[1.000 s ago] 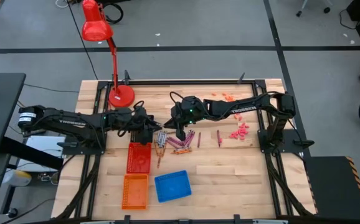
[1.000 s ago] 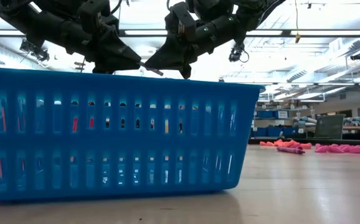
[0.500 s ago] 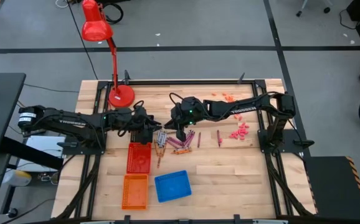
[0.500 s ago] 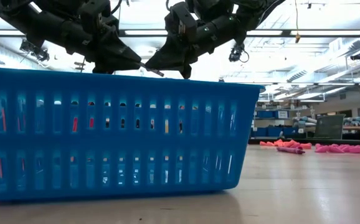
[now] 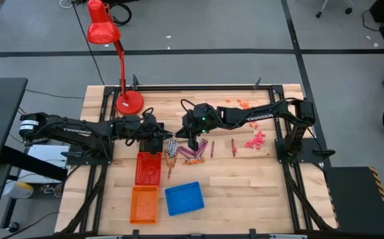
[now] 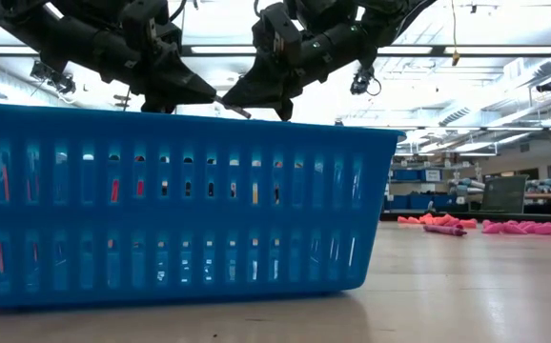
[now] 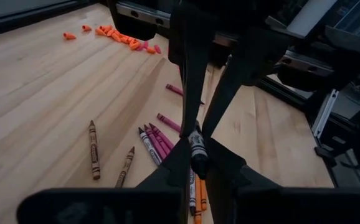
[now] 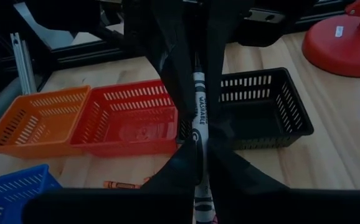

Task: Sort crayons
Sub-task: Put the black crayon into the black bin

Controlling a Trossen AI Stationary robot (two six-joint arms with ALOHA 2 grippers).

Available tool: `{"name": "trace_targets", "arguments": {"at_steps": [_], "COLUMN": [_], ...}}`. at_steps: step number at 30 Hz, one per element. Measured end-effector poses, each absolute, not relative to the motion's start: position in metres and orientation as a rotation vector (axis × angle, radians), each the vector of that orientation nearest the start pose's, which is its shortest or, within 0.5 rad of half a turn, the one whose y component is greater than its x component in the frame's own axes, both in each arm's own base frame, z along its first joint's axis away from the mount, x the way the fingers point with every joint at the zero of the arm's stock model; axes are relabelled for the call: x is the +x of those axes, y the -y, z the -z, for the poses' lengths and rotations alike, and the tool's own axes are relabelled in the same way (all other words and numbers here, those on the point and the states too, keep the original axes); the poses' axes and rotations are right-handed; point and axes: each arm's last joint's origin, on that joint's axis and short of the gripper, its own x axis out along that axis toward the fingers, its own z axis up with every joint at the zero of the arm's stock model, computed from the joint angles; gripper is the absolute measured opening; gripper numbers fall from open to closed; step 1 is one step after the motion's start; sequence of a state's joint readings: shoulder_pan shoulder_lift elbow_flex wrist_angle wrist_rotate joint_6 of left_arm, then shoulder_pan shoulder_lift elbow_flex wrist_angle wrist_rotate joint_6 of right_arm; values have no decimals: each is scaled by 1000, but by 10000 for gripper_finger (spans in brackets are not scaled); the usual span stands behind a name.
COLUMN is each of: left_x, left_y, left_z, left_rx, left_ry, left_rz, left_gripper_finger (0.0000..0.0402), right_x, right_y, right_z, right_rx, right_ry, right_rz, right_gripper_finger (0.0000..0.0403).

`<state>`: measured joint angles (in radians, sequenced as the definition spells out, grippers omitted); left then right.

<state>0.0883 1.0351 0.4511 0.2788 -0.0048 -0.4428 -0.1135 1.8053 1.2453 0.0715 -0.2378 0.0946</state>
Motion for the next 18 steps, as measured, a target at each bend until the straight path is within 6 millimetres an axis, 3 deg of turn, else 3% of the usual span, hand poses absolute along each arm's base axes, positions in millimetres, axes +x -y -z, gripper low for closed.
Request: {"name": "trace_targets", "arguments": {"at_steps": [5, 11, 18], "left_x": [213, 205, 187], "left_y": [-19, -16, -18], "left_z": [-213, -211, -218], "left_rx": [-468, -598, -837], "left_ry": [-319, -395, -521], "left_rz": [-170, -134, -173], "left_gripper_finger": [37, 37, 37], "right_x": [401, 387, 365], "right_y": [41, 55, 68], "right_z": [-236, -251, -250], "right_rx": [197, 186, 179], "right_ry": [-511, -527, -710], "right_rz": [-113, -75, 29], "right_gripper_finger": [89, 152, 164]}}
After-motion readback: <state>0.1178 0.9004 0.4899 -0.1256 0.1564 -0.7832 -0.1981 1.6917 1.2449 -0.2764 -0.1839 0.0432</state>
